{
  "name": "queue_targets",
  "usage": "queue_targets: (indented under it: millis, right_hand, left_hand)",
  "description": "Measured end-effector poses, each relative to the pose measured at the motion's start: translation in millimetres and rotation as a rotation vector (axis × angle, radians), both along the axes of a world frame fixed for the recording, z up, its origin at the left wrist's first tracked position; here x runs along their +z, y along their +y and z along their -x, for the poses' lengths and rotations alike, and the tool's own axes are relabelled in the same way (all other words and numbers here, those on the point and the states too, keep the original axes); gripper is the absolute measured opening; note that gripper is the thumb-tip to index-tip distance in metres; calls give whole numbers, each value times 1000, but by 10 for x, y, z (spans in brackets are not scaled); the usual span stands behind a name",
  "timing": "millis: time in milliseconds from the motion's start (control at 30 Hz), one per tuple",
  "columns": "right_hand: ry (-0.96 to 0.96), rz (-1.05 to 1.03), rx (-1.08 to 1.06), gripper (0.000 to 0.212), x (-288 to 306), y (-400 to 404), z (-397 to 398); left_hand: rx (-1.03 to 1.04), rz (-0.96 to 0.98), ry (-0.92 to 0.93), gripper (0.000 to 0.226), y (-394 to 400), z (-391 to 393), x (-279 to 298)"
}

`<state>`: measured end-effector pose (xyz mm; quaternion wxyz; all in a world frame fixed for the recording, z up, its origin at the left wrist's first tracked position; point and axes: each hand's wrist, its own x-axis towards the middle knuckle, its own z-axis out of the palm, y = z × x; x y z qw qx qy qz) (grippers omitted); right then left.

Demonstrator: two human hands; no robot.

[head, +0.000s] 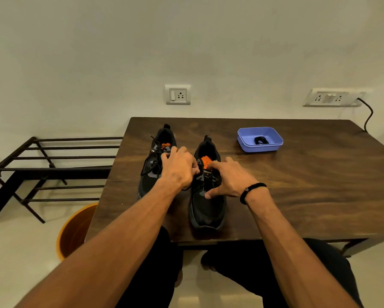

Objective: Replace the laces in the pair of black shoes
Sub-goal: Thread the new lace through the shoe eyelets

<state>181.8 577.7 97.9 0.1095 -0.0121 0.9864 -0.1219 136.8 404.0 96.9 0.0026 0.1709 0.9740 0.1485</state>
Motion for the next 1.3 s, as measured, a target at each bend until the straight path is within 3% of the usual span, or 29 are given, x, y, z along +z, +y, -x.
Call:
queue_targets:
  millis: [100,233,333,400,467,533,600,633,733,767,833,900,1000,1067,1167,1300]
  right_hand:
    - [-46,33,8,84,-4,19,6]
    - [-30,66,21,77,21,36,-1]
    - [-44,93,28,82,58,48,-11]
    - [-43,142,23,82,72,56,-15]
    - [-22,241,-20,73,90,56,-24]
    - [4,391,-105,50,121,47,-30]
    - [-4,644,-216,19,192,11,-64]
    - [-45,806,-268,12,238,-15,-85]
    - [-197,1185,-365,34,337,-87,-106]
    - [-243,1285,-375,41,352,-96,-102]
    - [-298,1425,-349,47,379,-97,-100]
    - [-315,1455,-301,43,406,-83,-139]
    - [-260,1534,-327,34,416,-19,-153]
    - [-172,1598,-398,29,437,71,-124]
    - [4,1562,-525,24,480,290,-88]
    - [115,1318,-555,15,451,457,-114]
  left_hand:
    - [51,45,28,12,-35,-1,-8]
    - [96,-141,135,15,-90,25,-41]
    - [68,-157,-175,12,-152,55,-49]
    - [-6,55,-413,15,-139,15,-63]
    - [-56,180,-475,26,-143,6,-99]
    - [-69,150,-486,24,-178,7,-73]
    - [-82,-7,-509,20,-211,-17,28]
    - [-63,-181,-516,13,-209,-44,98]
    - [0,-965,-684,22,-131,-131,298]
    - [-17,-1146,-774,25,-100,-146,353]
    - [-47,-1254,-812,27,-57,-183,422]
    - [-30,-1156,-645,23,-69,-199,424]
    - [73,-827,-234,16,-145,-144,319]
    - [223,-633,-61,8,-198,-118,257]
    - [402,-403,-21,5,-290,-96,223]
    - [343,-207,-159,26,-290,-127,207]
